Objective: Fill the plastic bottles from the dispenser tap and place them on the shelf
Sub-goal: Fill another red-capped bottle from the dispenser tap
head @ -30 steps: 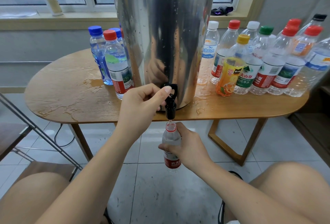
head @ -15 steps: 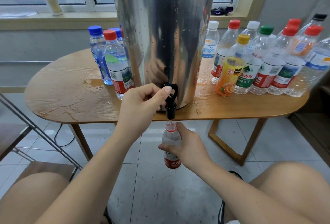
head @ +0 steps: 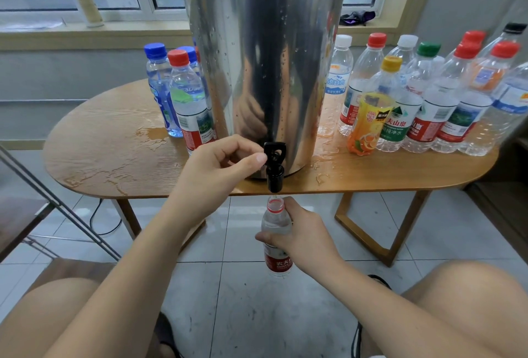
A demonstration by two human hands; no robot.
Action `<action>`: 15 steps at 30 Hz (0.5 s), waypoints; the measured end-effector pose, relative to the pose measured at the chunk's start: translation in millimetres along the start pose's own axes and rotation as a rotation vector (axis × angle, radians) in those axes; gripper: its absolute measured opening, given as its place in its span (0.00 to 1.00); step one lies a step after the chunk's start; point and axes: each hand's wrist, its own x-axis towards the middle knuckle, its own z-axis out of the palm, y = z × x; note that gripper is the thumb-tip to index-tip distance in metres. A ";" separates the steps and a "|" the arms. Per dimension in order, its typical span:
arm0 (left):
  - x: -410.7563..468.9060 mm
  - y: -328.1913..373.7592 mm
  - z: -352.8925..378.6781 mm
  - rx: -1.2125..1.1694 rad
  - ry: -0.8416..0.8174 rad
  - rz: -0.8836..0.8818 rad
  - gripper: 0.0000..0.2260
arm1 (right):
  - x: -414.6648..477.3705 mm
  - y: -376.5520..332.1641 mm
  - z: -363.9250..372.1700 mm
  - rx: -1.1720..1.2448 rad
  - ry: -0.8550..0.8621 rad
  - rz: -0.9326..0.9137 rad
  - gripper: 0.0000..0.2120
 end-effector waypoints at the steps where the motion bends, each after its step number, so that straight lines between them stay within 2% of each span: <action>1: 0.1 -3.1 -5.4 0.035 -0.010 -0.001 0.03 | -0.5 0.1 -0.4 -0.006 -0.002 -0.009 0.31; 9: 0.2 -48.1 -37.0 0.546 0.102 -0.054 0.08 | -7.0 4.7 1.1 -0.027 0.002 -0.108 0.27; 15: -2.2 -65.8 -37.9 0.633 0.016 -0.104 0.14 | -13.7 2.8 2.9 -0.006 -0.011 -0.147 0.26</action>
